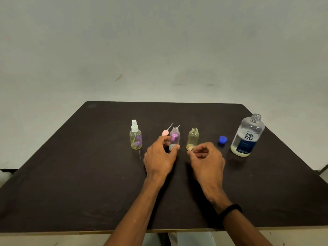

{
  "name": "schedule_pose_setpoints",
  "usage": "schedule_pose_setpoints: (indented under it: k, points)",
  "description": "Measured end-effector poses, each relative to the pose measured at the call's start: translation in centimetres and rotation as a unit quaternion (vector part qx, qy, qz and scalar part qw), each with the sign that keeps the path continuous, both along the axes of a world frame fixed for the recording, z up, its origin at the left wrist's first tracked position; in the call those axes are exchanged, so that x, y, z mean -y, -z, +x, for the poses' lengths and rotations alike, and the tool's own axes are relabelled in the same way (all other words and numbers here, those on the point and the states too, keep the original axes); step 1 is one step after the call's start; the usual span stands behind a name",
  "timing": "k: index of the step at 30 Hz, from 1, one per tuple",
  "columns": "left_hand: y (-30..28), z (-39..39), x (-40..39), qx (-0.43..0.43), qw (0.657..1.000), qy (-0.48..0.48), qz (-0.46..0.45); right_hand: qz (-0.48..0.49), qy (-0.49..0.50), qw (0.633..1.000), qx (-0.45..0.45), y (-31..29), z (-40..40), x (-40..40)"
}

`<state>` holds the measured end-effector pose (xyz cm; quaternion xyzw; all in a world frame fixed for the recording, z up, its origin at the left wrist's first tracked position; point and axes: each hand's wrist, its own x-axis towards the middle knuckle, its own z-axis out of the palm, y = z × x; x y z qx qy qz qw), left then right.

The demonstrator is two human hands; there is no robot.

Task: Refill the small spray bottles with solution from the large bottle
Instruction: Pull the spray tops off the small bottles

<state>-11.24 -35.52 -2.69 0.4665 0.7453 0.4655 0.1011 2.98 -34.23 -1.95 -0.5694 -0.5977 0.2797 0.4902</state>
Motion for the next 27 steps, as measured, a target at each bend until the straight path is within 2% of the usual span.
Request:
schedule_pose_setpoints:
  k: [4, 10, 14, 16, 21, 27]
  points:
    - [0.3, 0.0, -0.1, -0.004, 1.0, -0.004, 0.001, 0.015, 0.043, 0.999, 0.004, -0.3, 0.4, -0.1]
    - [1.3, 0.2, 2.6, 0.022, 0.996, -0.012, 0.09, 0.061, 0.004, 0.998, 0.001, 0.0, 0.0, 0.3]
    - [0.5, -1.8, 4.0, 0.005, 0.967, -0.181, 0.177, 0.087, -0.064, 0.994, 0.008, -0.1, -0.5, 0.7]
    - [0.2, -3.7, 3.4, 0.024, 0.962, -0.226, 0.152, 0.097, -0.092, 0.991, 0.02, 0.0, -0.8, 1.0]
    - [0.5, -7.2, 2.2, 0.057, 0.986, -0.145, 0.054, 0.126, -0.138, 0.981, 0.057, 0.3, -1.2, 1.3]
    - [0.2, -7.7, 2.7, 0.061, 0.987, -0.119, 0.09, 0.203, -0.154, 0.964, 0.078, 0.8, -1.7, 1.1]
